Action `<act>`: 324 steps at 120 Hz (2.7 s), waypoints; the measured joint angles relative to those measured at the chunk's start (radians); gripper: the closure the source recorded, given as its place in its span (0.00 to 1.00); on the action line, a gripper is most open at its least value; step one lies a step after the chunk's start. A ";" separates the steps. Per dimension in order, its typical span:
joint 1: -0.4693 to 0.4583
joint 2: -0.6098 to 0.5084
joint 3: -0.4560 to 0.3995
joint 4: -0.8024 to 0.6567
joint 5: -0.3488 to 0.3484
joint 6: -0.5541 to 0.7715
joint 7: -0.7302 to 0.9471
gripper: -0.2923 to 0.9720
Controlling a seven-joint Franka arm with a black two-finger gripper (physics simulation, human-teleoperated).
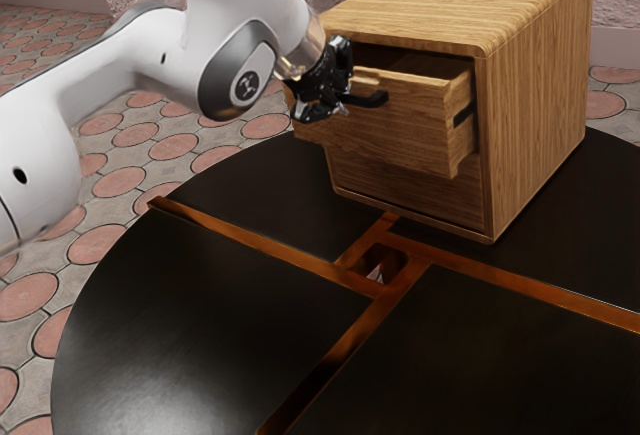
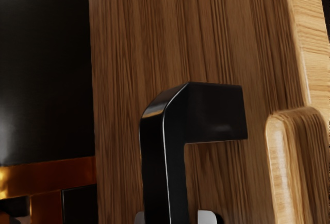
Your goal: Pull the drawer handle with one arm to open the drawer
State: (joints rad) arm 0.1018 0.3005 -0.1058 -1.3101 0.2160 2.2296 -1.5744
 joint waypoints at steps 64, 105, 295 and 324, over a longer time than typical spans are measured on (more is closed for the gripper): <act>0.003 -0.193 0.018 -0.252 -0.039 0.062 0.006 0.84; 0.002 -0.282 0.023 -0.342 -0.046 0.083 0.006 0.85; 0.074 -0.600 0.024 -0.715 -0.114 0.089 0.002 0.86; 0.084 -0.634 0.023 -0.746 -0.122 0.090 0.001 0.86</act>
State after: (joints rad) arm 0.1861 -0.3334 -0.0824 -2.0558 0.0943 2.3195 -1.5729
